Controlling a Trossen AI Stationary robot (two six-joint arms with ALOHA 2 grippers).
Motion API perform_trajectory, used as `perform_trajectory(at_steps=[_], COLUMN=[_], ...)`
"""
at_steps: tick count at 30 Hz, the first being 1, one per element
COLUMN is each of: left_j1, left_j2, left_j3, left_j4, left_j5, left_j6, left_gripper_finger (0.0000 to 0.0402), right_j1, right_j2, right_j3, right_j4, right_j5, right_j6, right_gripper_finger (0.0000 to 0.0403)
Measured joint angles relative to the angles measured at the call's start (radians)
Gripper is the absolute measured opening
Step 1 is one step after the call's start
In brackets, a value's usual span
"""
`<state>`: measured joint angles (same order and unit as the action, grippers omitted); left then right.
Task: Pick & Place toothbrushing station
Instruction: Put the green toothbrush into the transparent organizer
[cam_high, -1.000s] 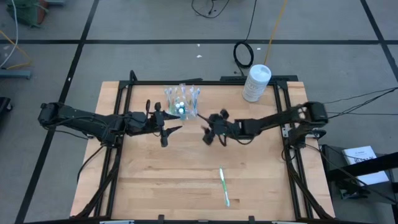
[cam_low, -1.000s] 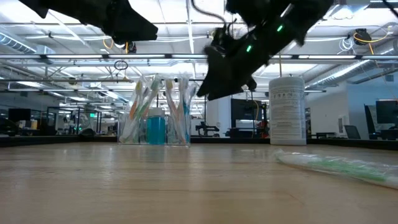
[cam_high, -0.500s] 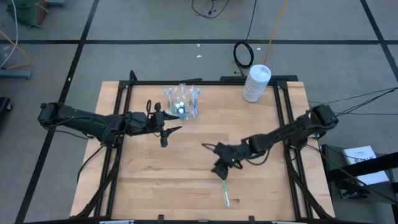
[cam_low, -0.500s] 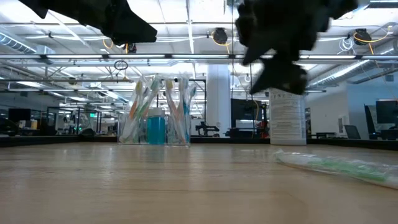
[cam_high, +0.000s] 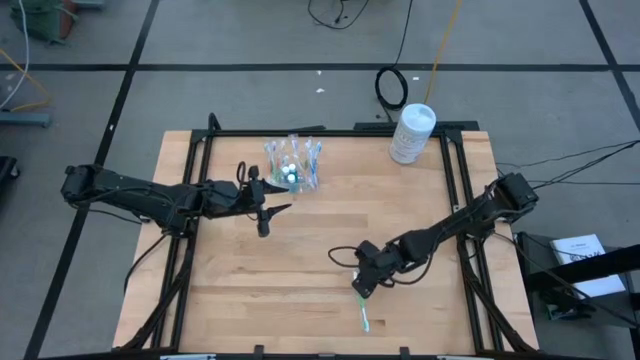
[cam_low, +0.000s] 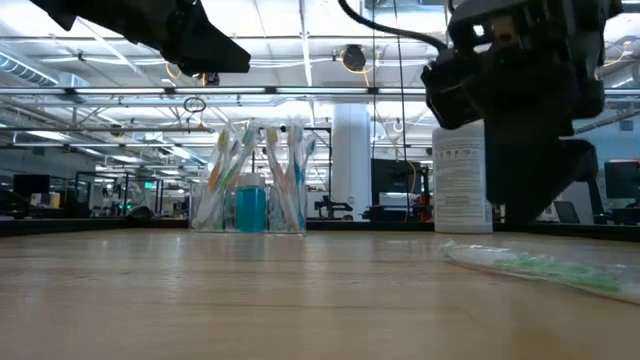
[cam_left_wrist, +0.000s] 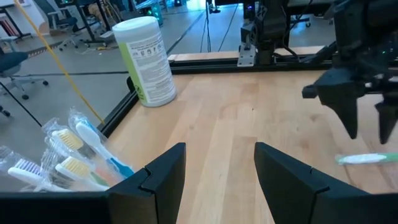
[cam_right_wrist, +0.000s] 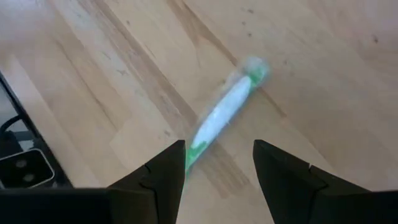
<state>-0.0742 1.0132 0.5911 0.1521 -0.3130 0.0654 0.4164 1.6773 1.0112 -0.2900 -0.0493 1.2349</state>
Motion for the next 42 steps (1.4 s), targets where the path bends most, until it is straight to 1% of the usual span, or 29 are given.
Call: perform_trajectory(at_steps=[5,7,10,13,16,20,24,26,33,37,39,42], left_j1=[0.000,0.000,0.000,0.000,0.000,0.000,0.000,0.000,0.000,0.000,0.000,0.000], left_j2=[0.000,0.000,0.000,0.001,0.000,0.000,0.001,0.001,0.001,0.001,0.000,0.000], left_j3=[0.000,0.000,0.000,0.000,0.000,0.000,0.000,0.000,0.000,0.000,0.000,0.000], left_j4=[0.000,-0.002,-0.001,-0.001,-0.005,-0.007,-0.007,-0.007,-0.006,-0.007,-0.007,-0.006], left_j5=[0.000,0.000,0.000,0.000,0.000,0.000,0.000,0.000,0.000,0.000,0.000,0.000], left_j6=[0.000,0.000,0.000,0.000,-0.004,-0.035,-0.049,-0.049,-0.049,-0.049,-0.049,-0.049], left_gripper_finger=[0.0198,0.0198,0.0198,0.0198,0.0198,0.0198,0.0198,0.0198,0.0198,0.0198,0.0198,0.0198], right_j1=[-0.003,-0.003,-0.006,-0.019,-0.038,-0.061,-0.077,-0.080,-0.087,-0.091,-0.089,-0.080], right_j2=[0.069,0.102,0.133,0.138,0.139,0.141,0.142,0.142,0.142,0.117,0.110,0.097], right_j3=[-0.002,-0.002,0.001,0.001,0.000,0.000,-0.001,-0.002,-0.002,-0.003,-0.002,-0.002], right_j4=[0.080,0.141,0.204,0.214,0.205,0.211,0.207,0.208,0.209,0.210,0.216,0.205], right_j5=[-0.023,-0.032,-0.030,-0.033,-0.030,-0.002,-0.012,-0.029,-0.032,-0.102,-0.108,-0.108], right_j6=[-0.004,-0.020,-0.072,-0.172,-0.259,-0.366,-0.395,-0.394,-0.421,-0.406,-0.382,-0.383], right_gripper_finger=[0.0180,0.0180,0.0178,0.0164,0.0135,0.0082,0.0026,0.0007,0.0001,0.0001,0.0008,0.0029])
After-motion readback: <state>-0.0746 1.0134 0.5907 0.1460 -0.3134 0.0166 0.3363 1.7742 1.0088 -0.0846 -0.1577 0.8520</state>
